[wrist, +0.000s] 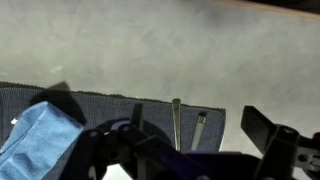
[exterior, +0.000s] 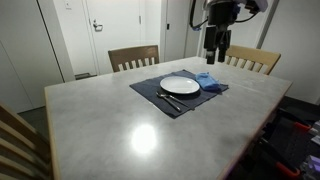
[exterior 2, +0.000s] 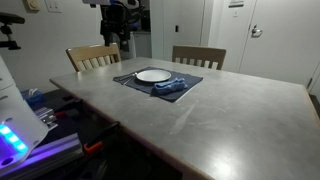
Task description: Put the fork on the white plate
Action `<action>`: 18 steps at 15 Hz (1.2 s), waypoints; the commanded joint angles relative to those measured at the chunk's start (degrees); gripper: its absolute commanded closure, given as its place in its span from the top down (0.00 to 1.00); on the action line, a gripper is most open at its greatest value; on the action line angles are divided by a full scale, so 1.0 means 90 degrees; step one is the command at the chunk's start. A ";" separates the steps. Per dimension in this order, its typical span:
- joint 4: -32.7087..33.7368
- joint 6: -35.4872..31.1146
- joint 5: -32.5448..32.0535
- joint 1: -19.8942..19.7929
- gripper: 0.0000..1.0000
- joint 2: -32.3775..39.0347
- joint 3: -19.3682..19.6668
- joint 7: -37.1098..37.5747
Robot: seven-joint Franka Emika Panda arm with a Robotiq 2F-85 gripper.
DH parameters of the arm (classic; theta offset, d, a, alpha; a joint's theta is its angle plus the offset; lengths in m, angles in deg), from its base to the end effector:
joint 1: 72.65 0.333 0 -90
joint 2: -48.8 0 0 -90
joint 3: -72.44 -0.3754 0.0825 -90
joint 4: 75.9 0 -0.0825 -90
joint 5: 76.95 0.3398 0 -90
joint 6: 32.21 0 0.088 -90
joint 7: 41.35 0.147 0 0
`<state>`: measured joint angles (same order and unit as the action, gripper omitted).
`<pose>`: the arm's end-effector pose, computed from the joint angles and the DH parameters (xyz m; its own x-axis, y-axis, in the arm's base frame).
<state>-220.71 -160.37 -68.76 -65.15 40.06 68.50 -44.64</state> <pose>0.3776 0.0854 0.3716 0.9771 0.1638 -0.1361 0.1515 -0.9837 -0.0964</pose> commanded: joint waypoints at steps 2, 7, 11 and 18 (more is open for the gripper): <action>0.0437 -0.0588 0.0087 -0.0075 1.00 0.0917 0.0029 -0.0599; 0.0577 -0.0963 0.0459 -0.0076 1.00 0.1469 -0.0091 -0.1175; 0.0459 -0.0888 0.0278 -0.0104 1.00 0.1344 -0.0137 -0.0954; 0.0468 -0.0899 0.0262 -0.0099 1.00 0.1398 -0.0136 -0.0812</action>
<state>-216.65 -168.44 -66.25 -65.38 52.02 68.04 -53.18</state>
